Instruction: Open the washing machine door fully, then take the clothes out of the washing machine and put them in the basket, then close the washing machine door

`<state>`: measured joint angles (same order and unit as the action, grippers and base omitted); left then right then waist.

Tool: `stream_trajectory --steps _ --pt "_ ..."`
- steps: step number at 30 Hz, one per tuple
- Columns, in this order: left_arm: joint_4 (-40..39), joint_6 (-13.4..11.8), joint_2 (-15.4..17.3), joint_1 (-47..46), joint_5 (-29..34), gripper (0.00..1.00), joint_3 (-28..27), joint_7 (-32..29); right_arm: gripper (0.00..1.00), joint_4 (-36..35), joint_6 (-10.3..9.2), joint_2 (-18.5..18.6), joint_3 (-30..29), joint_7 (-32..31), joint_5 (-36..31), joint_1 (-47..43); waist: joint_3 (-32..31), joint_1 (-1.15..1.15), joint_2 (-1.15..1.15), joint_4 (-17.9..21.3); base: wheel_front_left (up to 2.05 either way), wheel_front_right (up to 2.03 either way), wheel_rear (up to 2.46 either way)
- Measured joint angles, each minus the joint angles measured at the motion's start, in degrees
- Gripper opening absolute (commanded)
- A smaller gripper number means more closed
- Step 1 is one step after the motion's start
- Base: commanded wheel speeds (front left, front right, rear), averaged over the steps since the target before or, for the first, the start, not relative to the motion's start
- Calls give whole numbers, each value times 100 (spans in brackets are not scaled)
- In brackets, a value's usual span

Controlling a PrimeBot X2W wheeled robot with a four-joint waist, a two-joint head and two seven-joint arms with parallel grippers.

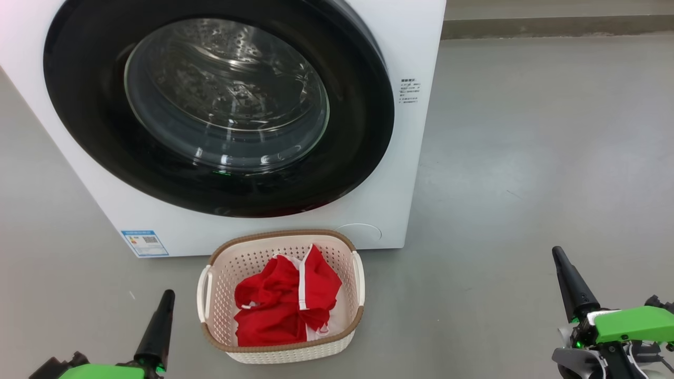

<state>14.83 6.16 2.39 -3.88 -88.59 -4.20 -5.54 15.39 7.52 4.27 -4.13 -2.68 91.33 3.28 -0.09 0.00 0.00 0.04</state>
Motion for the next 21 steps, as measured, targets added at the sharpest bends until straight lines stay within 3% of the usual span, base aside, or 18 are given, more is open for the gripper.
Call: stream_trajectory --steps 5,21 --pt "23 38 0 -6 -298 0 -31 -68 0 25 0 12 -12 -91 291 63 9 0 0 -4 0 0 0" --pt "24 41 0 -8 -318 0 -38 -68 0 29 0 25 -27 -96 291 63 8 0 0 -4 0 0 0"
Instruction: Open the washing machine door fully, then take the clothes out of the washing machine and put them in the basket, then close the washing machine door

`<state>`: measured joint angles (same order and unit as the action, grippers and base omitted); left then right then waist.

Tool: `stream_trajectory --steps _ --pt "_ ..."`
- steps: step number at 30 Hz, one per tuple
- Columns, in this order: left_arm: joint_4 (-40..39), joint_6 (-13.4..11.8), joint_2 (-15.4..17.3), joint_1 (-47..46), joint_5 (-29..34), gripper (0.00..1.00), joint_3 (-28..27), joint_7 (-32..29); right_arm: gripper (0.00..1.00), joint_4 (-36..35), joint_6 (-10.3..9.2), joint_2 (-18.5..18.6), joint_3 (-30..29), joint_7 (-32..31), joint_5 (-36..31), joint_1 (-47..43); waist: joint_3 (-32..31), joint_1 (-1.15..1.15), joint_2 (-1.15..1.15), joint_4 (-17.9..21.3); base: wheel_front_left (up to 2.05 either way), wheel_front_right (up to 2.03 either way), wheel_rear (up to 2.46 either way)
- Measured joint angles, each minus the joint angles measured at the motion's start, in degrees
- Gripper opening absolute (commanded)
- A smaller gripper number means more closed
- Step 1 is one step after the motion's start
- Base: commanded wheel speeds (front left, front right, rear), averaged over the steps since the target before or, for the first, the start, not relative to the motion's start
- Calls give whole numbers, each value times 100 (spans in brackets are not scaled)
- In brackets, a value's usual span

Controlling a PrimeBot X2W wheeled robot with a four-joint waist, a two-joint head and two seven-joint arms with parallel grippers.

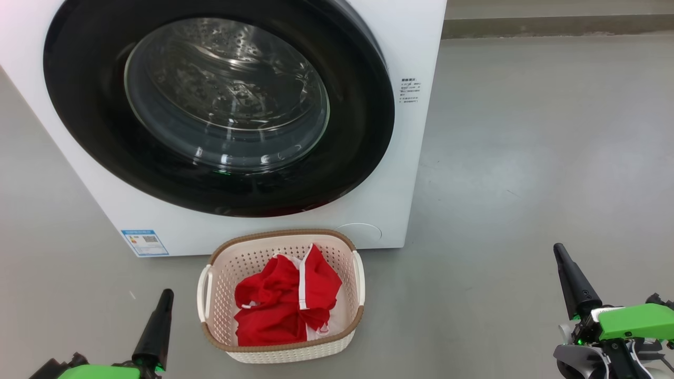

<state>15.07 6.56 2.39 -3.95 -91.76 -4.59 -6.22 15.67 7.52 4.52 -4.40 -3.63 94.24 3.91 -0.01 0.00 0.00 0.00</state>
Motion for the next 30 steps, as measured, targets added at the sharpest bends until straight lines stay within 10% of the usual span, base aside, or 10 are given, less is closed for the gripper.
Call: stream_trajectory --steps 30 --pt "0 0 0 0 0 0 -1 0 0 1 -1 -1 -14 -1 0 0 0 0 0 0 0 0 0"
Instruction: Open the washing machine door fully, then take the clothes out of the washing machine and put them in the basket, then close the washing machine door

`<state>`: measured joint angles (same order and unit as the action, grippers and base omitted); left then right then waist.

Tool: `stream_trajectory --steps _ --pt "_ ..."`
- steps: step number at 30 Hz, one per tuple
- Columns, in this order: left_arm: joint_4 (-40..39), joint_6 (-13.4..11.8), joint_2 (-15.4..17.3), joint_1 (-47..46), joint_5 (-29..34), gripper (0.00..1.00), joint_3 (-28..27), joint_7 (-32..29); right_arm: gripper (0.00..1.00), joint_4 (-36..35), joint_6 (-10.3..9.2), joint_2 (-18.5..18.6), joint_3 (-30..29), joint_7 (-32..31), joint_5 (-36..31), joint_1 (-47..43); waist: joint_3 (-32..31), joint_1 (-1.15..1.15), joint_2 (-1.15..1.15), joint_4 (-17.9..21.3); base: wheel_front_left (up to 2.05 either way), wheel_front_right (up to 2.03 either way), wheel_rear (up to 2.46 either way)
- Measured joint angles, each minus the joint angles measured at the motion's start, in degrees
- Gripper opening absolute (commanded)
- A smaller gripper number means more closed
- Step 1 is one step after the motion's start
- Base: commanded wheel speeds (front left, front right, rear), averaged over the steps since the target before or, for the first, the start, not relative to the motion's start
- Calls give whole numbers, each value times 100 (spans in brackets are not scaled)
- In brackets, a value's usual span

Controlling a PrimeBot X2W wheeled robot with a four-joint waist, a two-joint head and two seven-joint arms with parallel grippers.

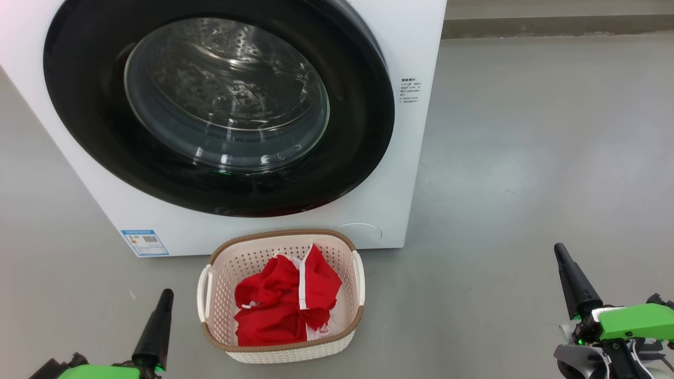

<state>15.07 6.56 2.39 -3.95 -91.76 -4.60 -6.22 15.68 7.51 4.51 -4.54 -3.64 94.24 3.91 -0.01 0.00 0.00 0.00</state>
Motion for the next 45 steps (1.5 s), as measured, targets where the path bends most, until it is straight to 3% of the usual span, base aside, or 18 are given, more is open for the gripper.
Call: stream_trajectory --steps 45 --pt "1 0 0 -1 0 0 -1 0 0 2 -4 -4 -18 -42 -1 1 0 0 0 0 0 0 0"
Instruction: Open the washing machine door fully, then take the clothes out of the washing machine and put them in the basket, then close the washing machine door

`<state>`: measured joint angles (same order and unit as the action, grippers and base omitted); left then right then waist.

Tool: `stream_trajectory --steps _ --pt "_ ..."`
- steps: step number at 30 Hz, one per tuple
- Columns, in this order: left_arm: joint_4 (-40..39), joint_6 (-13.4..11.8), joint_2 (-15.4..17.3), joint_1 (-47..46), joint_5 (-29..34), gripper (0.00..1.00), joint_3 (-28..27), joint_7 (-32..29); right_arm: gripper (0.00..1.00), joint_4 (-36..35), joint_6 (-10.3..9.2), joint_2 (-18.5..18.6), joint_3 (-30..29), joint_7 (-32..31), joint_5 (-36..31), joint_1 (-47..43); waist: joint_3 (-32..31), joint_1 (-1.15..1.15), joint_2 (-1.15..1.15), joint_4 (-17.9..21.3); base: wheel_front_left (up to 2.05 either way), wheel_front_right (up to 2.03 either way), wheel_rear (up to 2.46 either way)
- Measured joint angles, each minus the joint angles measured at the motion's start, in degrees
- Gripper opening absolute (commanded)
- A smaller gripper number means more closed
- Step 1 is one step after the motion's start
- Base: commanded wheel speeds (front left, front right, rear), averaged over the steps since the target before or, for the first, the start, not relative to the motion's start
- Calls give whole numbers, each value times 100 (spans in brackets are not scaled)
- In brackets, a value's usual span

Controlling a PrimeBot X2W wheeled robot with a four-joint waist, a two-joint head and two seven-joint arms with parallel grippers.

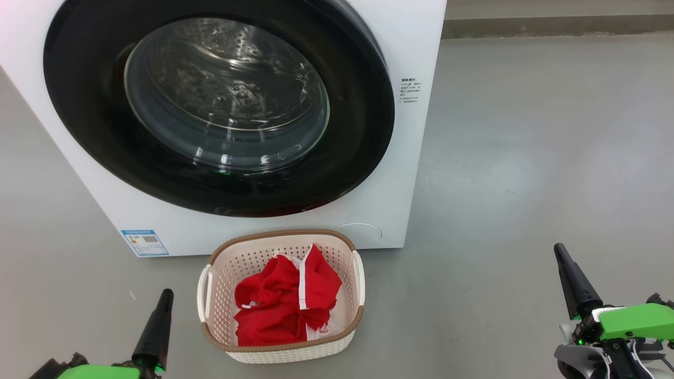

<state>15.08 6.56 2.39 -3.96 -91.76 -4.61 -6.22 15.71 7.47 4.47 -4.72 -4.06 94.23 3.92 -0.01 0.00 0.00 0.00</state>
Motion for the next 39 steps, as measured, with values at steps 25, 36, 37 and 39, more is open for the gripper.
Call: stream_trajectory --steps 25,36,37,39 --pt "0 0 0 0 0 0 -1 0 0 1 0 -4 -9 -1 0 0 0 0 0 0 0 0 0" --pt "0 0 0 0 0 0 -1 0 0 1 0 -29 -13 -8 0 0 0 0 0 0 0 0 0" --pt "0 0 0 0 0 0 -1 0 0 1 0 -29 -13 -8 0 0 0 0 0 0 0 0 0" --pt "0 0 0 0 0 0 -1 0 0 1 0 -29 -14 -8 0 0 0 0 0 0 0 0 0"
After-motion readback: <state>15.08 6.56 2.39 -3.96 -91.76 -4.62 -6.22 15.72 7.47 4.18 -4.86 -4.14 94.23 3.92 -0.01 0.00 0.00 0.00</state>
